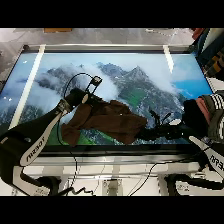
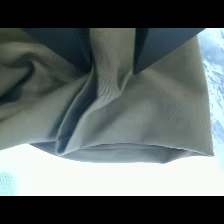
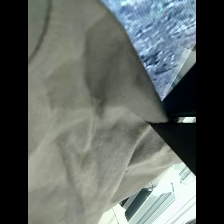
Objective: Fold the clothes and pants, and hang the long-sleeved shirts on hangers.
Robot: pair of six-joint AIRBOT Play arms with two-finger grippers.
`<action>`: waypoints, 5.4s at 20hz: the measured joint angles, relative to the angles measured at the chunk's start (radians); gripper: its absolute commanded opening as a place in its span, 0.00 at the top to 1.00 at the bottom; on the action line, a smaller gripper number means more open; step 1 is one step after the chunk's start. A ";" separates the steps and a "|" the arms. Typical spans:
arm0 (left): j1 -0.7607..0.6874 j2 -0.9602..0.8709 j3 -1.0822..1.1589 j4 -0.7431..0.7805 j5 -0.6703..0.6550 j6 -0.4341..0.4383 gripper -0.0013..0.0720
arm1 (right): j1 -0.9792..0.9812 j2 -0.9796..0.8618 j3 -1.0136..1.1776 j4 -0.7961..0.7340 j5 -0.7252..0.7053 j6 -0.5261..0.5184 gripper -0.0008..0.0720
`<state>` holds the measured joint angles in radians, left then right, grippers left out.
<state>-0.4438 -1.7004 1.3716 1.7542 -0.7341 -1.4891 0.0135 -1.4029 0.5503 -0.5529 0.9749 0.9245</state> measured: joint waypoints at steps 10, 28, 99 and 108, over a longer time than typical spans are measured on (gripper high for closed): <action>0.025 0.006 0.003 0.051 -0.084 0.000 0.63 | 0.000 0.000 0.000 0.000 -0.004 0.000 0.96; 0.054 0.054 0.004 0.027 -0.109 0.000 0.71 | 0.000 0.000 0.000 0.001 -0.026 0.000 0.96; 0.614 0.819 -0.219 -0.262 -0.341 -0.014 0.97 | -0.001 0.523 0.824 -0.885 0.110 0.293 0.97; 0.614 0.409 -0.361 -0.343 -0.205 -0.014 0.97 | -0.001 -0.039 0.824 -0.824 -0.138 0.315 0.96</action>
<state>0.1699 -1.2919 1.0103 1.4109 -0.9394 -1.5032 0.0124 -1.4414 1.3739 -1.3773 0.8364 1.2396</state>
